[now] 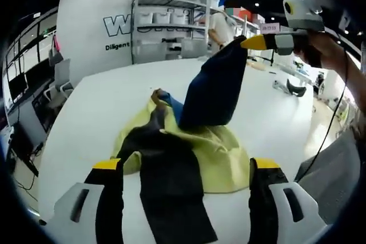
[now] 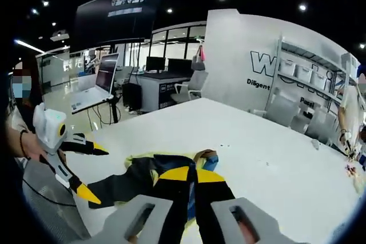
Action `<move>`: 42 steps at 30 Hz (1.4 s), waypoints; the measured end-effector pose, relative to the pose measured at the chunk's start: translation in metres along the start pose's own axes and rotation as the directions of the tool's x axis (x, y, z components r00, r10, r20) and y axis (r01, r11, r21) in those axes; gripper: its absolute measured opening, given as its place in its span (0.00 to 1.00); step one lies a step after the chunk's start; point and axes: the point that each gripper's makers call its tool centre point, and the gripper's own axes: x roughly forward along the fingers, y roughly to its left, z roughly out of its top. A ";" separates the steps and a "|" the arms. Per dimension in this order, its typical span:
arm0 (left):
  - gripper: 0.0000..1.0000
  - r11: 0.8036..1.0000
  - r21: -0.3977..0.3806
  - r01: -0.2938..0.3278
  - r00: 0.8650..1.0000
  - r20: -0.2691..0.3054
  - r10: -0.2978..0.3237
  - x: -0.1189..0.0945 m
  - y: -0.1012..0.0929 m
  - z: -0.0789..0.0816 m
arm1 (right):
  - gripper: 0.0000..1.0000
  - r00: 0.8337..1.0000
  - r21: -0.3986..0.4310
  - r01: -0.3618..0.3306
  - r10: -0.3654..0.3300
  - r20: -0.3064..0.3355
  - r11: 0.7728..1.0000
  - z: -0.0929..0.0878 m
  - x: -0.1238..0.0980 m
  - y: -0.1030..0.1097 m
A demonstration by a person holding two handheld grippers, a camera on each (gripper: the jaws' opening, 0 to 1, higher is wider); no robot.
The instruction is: Fold the garment on the visible template until the final outline fits inside the template.
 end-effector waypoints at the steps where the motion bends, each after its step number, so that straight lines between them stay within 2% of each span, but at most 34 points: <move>1: 0.82 1.000 0.010 0.009 1.000 -0.008 -0.009 0.003 0.000 -0.001 | 0.00 1.000 0.002 0.005 -0.005 0.001 1.000 0.000 0.000 -0.002; 7: 0.76 0.998 0.032 0.054 0.998 -0.039 -0.052 0.018 -0.005 -0.008 | 0.00 0.999 0.004 0.034 -0.034 0.007 0.999 0.002 -0.003 -0.012; 15: 0.59 0.989 0.081 0.122 0.985 -0.129 -0.111 0.045 -0.014 -0.032 | 0.00 0.998 0.016 0.063 -0.063 0.015 0.998 0.005 -0.007 -0.026; 22: 0.50 0.985 0.079 0.152 0.973 -0.186 -0.135 0.065 -0.012 -0.051 | 0.00 0.997 0.016 0.081 -0.082 0.016 0.997 0.005 -0.009 -0.034; 28: 0.37 0.984 0.093 0.152 0.969 -0.210 -0.130 0.072 -0.010 -0.059 | 0.00 0.994 0.030 0.106 -0.106 0.020 0.994 0.004 -0.013 -0.045; 30: 0.37 0.984 0.097 0.151 0.967 -0.222 -0.126 0.073 -0.009 -0.064 | 0.00 0.993 0.035 0.112 -0.112 0.020 0.993 0.002 -0.015 -0.047; 34: 0.34 0.983 0.118 0.142 0.970 -0.213 -0.115 0.076 -0.007 -0.063 | 0.00 0.992 0.040 0.126 -0.127 0.019 0.991 0.000 -0.018 -0.054; 36: 0.33 0.972 0.205 0.117 0.969 -0.239 -0.066 0.076 -0.001 -0.067 | 0.00 0.991 0.045 0.135 -0.136 0.016 0.990 -0.002 -0.019 -0.057; 37: 0.32 0.964 0.233 0.129 0.979 -0.187 -0.086 0.079 -0.005 -0.058 | 0.00 0.990 0.047 0.137 -0.138 0.015 0.989 -0.003 -0.020 -0.058; 38: 0.29 0.968 0.216 0.127 0.973 -0.215 -0.080 0.076 -0.005 -0.063 | 0.00 0.990 0.050 0.138 -0.139 0.015 0.989 -0.003 -0.020 -0.059; 40: 0.26 0.973 0.191 0.132 0.972 -0.219 -0.089 0.076 -0.007 -0.064 | 0.00 0.990 0.057 0.140 -0.141 0.015 0.989 -0.004 -0.021 -0.060; 42: 0.17 0.972 0.199 0.124 0.973 -0.219 -0.079 0.075 -0.005 -0.064 | 0.00 0.990 0.064 0.142 -0.144 0.016 0.988 -0.005 -0.021 -0.061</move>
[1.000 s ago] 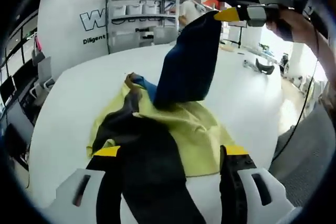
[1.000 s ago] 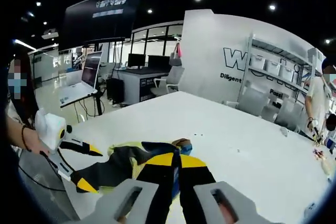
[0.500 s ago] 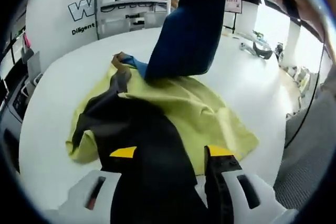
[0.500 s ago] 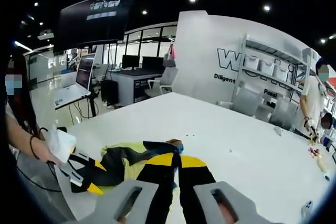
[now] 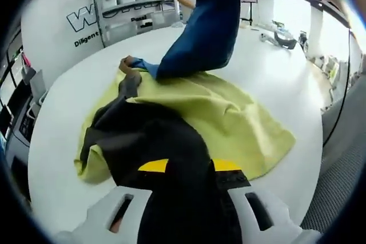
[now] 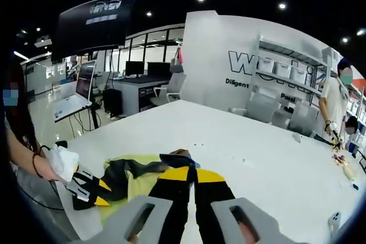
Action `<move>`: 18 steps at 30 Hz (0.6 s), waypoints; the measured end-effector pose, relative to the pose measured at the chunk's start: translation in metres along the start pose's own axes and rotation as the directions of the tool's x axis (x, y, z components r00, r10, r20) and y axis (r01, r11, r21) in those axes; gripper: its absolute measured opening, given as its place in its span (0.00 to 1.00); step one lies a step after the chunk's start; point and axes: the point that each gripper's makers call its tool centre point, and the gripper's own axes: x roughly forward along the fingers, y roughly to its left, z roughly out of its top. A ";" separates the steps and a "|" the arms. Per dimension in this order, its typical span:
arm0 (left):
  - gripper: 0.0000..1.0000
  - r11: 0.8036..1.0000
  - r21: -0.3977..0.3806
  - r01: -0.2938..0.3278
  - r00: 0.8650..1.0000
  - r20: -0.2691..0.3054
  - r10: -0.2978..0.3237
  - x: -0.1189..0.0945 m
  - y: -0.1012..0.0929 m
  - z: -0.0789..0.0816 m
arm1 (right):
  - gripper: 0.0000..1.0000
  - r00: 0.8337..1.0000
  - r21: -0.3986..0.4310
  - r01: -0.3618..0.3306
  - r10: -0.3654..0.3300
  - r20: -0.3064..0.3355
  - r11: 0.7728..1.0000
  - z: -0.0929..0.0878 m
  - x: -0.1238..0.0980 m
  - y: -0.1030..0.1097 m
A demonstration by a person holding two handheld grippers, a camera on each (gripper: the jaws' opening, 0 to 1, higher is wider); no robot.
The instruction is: Fold the garment on the visible template until the final outline fits inside the template.
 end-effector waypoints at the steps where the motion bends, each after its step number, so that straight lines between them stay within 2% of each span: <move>1: 0.14 1.000 0.002 -0.002 1.000 0.000 0.002 0.000 0.000 0.000 | 0.00 1.000 0.001 0.000 0.000 0.000 1.000 0.000 0.000 0.000; 3: 0.12 1.000 0.012 -0.009 1.000 0.001 0.009 0.000 0.001 0.000 | 0.00 1.000 0.000 0.000 0.000 -0.001 1.000 -0.001 0.000 0.000; 5: 0.04 1.000 0.012 -0.012 1.000 0.003 0.012 -0.001 0.001 0.001 | 0.00 1.000 -0.002 -0.002 0.002 -0.003 1.000 -0.001 0.000 0.000; 9: 0.02 1.000 -0.024 -0.011 1.000 0.012 0.011 -0.004 0.003 -0.002 | 0.00 1.000 0.001 0.003 -0.002 -0.010 1.000 -0.004 0.001 -0.003; 18: 0.01 0.995 -0.102 -0.009 0.999 -0.046 0.004 -0.017 0.007 -0.016 | 0.00 1.000 0.016 0.025 -0.025 -0.010 1.000 -0.008 0.002 -0.012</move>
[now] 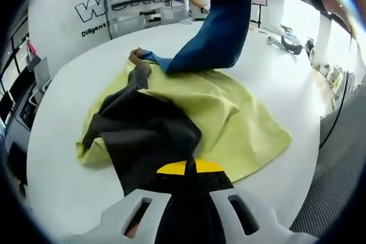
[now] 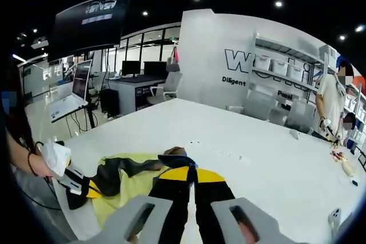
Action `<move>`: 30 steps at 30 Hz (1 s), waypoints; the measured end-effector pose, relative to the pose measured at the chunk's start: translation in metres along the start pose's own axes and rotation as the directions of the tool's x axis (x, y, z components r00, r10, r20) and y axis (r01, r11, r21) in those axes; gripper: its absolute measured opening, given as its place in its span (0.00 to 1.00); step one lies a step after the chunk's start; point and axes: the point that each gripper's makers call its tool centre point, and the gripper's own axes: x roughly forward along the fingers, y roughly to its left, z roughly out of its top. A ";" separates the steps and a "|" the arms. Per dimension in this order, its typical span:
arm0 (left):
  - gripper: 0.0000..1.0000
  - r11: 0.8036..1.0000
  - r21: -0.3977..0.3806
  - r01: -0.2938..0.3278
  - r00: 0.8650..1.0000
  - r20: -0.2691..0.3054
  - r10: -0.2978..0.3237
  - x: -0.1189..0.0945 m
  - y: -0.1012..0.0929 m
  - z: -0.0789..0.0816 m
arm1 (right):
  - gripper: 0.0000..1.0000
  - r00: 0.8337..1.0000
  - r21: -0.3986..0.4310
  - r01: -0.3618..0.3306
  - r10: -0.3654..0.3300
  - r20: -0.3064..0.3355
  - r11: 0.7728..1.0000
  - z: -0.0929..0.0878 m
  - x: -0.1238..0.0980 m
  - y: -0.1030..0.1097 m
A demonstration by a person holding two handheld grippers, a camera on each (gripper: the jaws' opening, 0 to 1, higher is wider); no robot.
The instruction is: Fold the garment on the visible template until the final outline fits inside the template.
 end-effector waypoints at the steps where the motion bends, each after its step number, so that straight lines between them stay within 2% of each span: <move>1: 0.01 1.000 0.000 0.002 1.000 -0.005 -0.002 -0.001 0.000 -0.001 | 0.00 1.000 0.009 0.003 -0.003 0.002 1.000 -0.001 0.000 -0.002; 15: 0.01 1.000 -0.022 0.003 0.999 -0.046 -0.004 -0.014 0.000 -0.018 | 0.00 1.000 0.020 0.031 -0.031 -0.002 0.999 -0.008 -0.005 -0.015; 30: 0.02 0.997 -0.079 0.010 0.996 -0.085 -0.017 -0.025 -0.003 -0.031 | 0.00 0.988 0.058 0.143 -0.145 0.046 0.988 0.002 -0.012 -0.054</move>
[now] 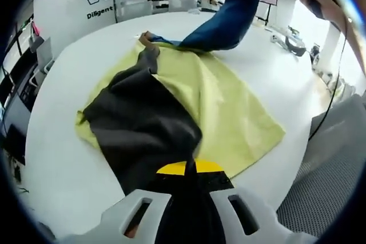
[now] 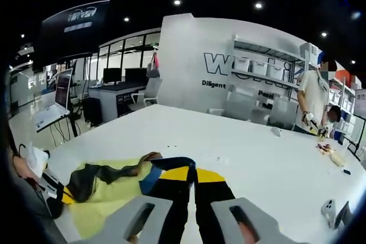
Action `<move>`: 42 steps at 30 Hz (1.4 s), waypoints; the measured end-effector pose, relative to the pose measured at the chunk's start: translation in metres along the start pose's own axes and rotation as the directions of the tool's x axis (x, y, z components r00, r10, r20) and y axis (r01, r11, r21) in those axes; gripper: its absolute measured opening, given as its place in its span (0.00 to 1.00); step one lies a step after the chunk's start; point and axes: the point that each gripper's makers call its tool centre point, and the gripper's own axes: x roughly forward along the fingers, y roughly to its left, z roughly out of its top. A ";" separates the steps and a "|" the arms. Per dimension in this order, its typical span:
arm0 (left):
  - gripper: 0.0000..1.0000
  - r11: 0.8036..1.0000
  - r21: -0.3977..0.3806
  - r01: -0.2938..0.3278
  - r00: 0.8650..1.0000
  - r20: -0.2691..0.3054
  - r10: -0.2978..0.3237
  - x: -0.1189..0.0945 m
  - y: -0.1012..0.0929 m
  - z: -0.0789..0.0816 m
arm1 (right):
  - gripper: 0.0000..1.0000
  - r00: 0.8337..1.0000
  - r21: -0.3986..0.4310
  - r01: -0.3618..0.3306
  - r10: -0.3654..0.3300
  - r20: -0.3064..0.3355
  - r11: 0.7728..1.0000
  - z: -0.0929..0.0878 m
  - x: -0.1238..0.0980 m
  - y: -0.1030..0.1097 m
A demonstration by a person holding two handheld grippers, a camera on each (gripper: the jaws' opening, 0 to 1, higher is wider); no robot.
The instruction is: Fold the garment on the visible template until the final outline fits inside the template.
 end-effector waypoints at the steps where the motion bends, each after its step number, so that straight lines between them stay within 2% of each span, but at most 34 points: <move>1: 0.02 1.000 0.000 0.002 1.000 -0.004 -0.002 -0.001 0.000 -0.001 | 0.00 1.000 -0.002 0.003 -0.003 0.001 1.000 0.001 0.000 -0.002; 6: 0.02 1.000 -0.005 0.005 1.000 -0.011 -0.005 -0.006 -0.002 -0.008 | 0.00 0.999 -0.007 0.042 -0.042 0.023 0.999 0.010 -0.002 -0.016; 12: 0.02 1.000 -0.009 0.003 1.000 -0.029 -0.004 -0.010 -0.003 -0.014 | 0.00 0.996 -0.014 0.081 -0.080 0.029 0.997 0.013 0.000 -0.034; 15: 0.02 1.000 -0.011 -0.001 0.999 -0.034 0.000 -0.012 -0.003 -0.017 | 0.00 0.995 -0.017 0.103 -0.103 0.018 0.995 0.007 0.001 -0.043; 22: 0.02 1.000 -0.021 -0.003 0.999 -0.032 0.002 -0.014 -0.003 -0.018 | 0.00 0.993 -0.016 0.118 -0.118 0.009 0.993 0.001 0.000 -0.049; 24: 0.02 0.999 -0.034 -0.005 1.000 -0.029 0.004 -0.014 -0.002 -0.019 | 0.00 0.989 -0.019 0.148 -0.148 -0.008 0.989 -0.012 -0.002 -0.057; 26: 0.02 0.999 -0.038 -0.007 0.999 -0.035 0.006 -0.014 -0.003 -0.019 | 0.00 0.976 0.020 0.204 -0.202 -0.078 0.979 -0.049 -0.008 -0.074; 27: 0.02 0.999 -0.038 -0.007 0.999 -0.035 0.006 -0.014 -0.003 -0.019 | 0.00 0.972 0.024 0.217 -0.214 -0.097 0.976 -0.060 -0.009 -0.079; 31: 0.02 0.999 -0.038 -0.007 0.999 -0.040 0.005 -0.014 -0.003 -0.019 | 0.00 0.958 0.056 0.256 -0.245 -0.153 0.965 -0.090 -0.016 -0.091; 37: 0.02 0.999 -0.042 -0.010 0.999 -0.043 0.008 -0.014 -0.003 -0.019 | 0.00 0.937 0.083 0.313 -0.293 -0.191 0.946 -0.118 -0.026 -0.109; 42: 0.02 0.999 -0.047 -0.010 0.999 -0.043 0.008 -0.014 -0.003 -0.019 | 0.00 0.927 0.086 0.334 -0.310 -0.213 0.939 -0.132 -0.032 -0.111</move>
